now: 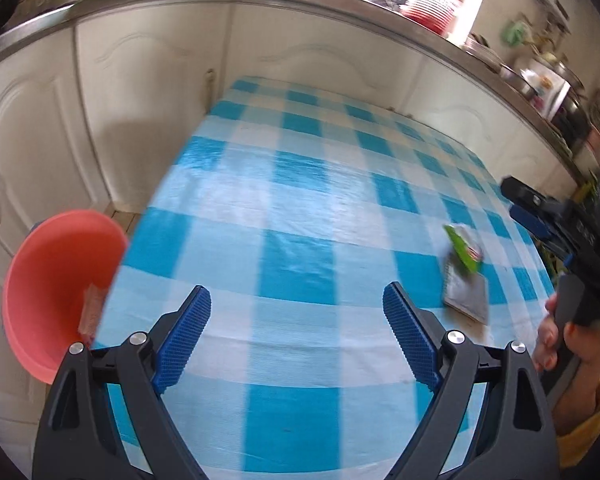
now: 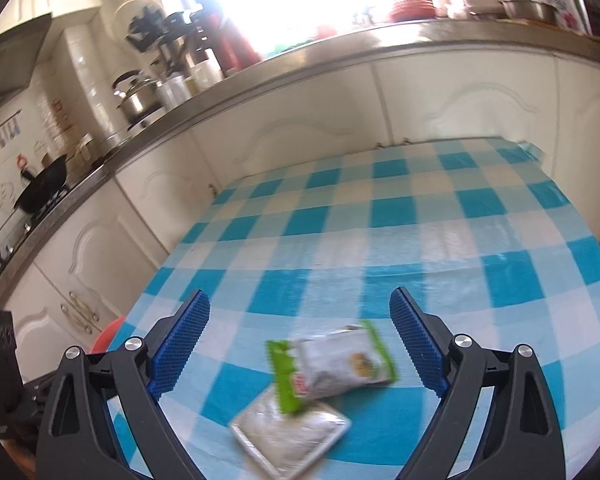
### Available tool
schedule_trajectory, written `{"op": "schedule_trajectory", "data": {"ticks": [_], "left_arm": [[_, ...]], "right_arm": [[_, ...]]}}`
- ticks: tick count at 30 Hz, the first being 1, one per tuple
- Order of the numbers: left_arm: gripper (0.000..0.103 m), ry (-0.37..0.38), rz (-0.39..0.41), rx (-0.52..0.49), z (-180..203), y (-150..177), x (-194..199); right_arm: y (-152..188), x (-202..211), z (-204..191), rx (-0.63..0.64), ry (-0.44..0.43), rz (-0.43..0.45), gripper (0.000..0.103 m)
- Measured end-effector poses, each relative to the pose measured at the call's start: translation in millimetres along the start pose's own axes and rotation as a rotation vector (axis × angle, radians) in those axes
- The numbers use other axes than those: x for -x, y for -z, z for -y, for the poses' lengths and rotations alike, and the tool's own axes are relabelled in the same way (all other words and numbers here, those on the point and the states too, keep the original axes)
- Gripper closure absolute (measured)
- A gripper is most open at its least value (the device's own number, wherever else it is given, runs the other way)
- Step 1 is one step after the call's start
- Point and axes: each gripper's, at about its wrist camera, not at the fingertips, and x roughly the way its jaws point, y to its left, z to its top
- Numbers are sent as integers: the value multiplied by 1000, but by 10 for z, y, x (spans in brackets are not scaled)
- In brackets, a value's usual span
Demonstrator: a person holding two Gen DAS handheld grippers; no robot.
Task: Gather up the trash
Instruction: 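Move both tools back over the table toward the foil tray and packet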
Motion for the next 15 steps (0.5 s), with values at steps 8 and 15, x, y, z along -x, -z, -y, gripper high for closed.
{"op": "schedule_trajectory", "data": {"ticks": [8,15], "left_arm": [[15,90,-32,-223,783,115,-107],[15,129,-74,-328,1229,182,-305]], "right_arm": [[-44,88,547,-102,-9,-20,12],[-38,82,732,-120,-40,-54,12]]}}
